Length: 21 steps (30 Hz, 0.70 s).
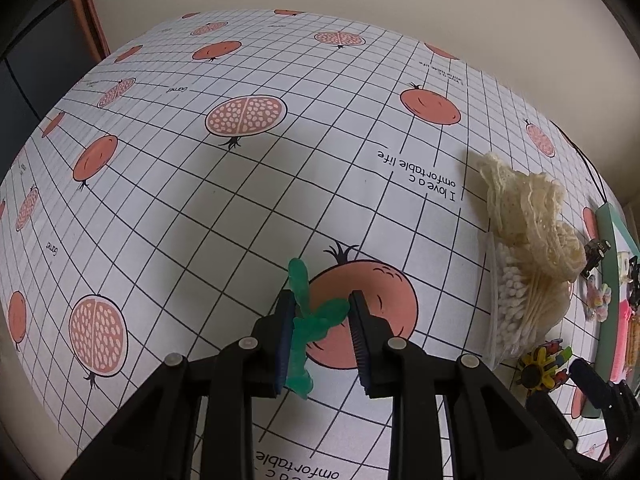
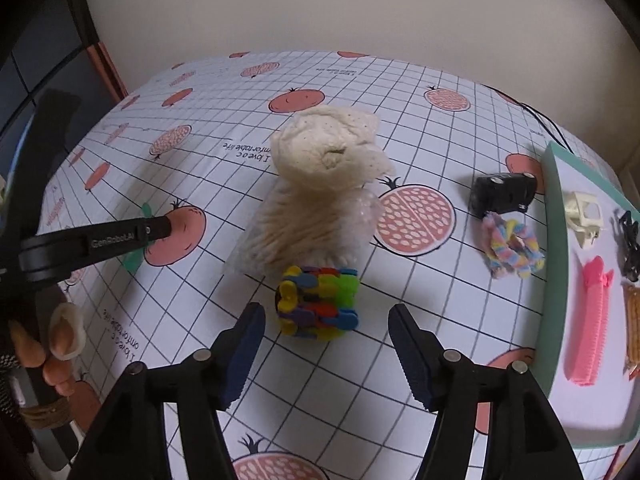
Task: Organize objects
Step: 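Close the left tool on the green toy while the right tool grasps the block toy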
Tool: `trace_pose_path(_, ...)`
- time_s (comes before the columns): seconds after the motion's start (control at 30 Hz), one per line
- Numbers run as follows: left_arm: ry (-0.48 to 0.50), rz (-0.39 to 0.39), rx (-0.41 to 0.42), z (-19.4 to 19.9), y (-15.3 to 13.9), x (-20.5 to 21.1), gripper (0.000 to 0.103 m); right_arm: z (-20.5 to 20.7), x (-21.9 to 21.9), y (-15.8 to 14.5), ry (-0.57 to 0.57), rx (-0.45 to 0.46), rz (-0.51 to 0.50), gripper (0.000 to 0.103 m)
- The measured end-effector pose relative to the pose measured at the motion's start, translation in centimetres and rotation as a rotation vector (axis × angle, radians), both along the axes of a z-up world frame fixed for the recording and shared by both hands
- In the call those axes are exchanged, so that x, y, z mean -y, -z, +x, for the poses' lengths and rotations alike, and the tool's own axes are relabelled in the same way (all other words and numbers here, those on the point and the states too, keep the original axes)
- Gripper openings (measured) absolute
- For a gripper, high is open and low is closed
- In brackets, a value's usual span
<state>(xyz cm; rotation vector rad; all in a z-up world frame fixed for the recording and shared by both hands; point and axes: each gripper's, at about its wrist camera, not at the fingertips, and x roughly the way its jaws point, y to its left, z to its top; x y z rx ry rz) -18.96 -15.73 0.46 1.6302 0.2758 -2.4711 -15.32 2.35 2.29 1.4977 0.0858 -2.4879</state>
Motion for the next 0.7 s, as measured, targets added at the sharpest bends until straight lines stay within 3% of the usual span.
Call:
trace_pose_path(0.23,-0.001,-0.008,0.0,0.0,-0.1,-0.2,0.028,-0.6,0.7,0.9,0.007,0.01,0.007,0.067)
trace_pose_path(0.37,-0.002,-0.007,0.0,-0.1,-0.1,-0.2,0.028,-0.7,0.8,0.8,0.009,0.007,0.002,0.045)
trace_pose_path(0.7,-0.024,-0.001,0.006,-0.2,-0.2,0.1,0.028,-0.3,0.3,-0.1,0.007,-0.012,-0.012,0.044)
